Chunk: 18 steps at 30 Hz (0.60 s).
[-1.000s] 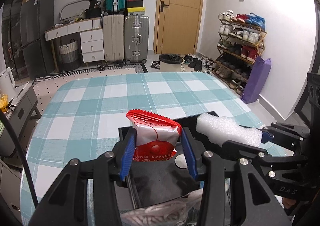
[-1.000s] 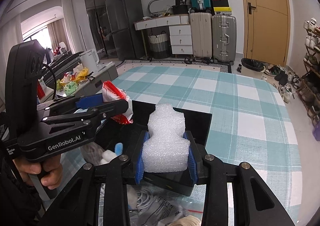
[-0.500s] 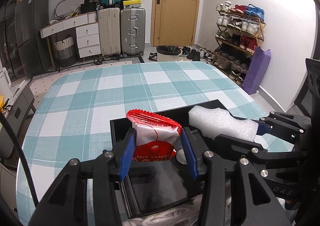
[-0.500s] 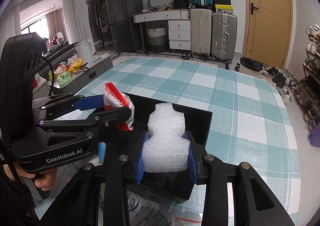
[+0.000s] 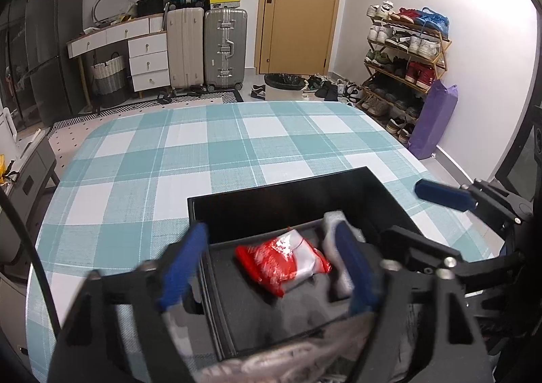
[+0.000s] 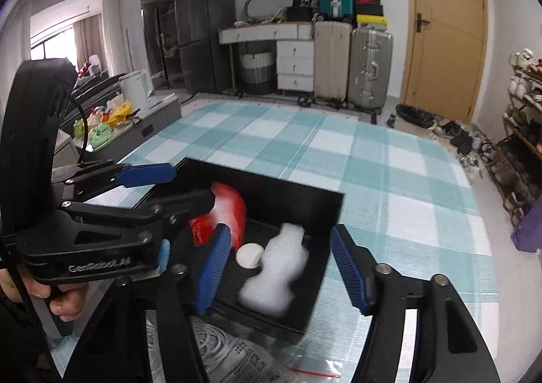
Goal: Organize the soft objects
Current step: 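Open the right tool over the box while the left tool releases the red packet inside, then withdraw both tools from the box toward the glove toy and Adidas bag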
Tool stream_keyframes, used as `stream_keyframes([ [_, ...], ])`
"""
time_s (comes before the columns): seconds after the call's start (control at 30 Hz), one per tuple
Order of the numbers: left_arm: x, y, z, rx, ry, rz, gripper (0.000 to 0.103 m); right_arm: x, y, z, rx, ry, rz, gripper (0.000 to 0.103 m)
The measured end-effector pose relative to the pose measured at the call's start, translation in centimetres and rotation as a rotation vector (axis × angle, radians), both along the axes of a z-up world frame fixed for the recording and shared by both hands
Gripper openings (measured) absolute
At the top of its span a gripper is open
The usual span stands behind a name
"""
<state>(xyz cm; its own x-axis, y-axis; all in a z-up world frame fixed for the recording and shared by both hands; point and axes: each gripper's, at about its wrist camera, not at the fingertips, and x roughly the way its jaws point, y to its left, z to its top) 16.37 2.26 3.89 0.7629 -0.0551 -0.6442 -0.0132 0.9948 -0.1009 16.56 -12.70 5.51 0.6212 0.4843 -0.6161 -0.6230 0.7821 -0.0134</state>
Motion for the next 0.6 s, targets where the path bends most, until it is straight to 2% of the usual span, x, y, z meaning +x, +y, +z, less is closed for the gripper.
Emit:
stream_keyframes([
  [0.03, -0.4, 0.0, 0.3, 0.010, -0.011, 0.002, 0.093, -0.2, -0.4, 0.2, 0.012, -0.004, -0.006, 0.074],
  [0.1, -1.0, -0.1, 0.8, 0.023, -0.023, -0.002, 0.102, -0.7, -1.3, 0.6, 0.031, -0.016, -0.016, 0.089],
  [0.2, -2.2, -0.1, 1.4, 0.035, -0.031, -0.009, 0.103, -1.9, -2.8, 1.3, 0.062, -0.027, -0.032, 0.101],
  [0.4, -5.2, 0.2, 2.2, 0.047, -0.066, 0.010, 0.103, -4.3, -4.9, 1.8, 0.091, -0.009, -0.047, 0.102],
  [0.6, -7.8, 0.5, 2.4, 0.052, -0.074, 0.040, 0.103, -6.6, -5.5, 1.2, 0.061, -0.008, -0.056, 0.102],
])
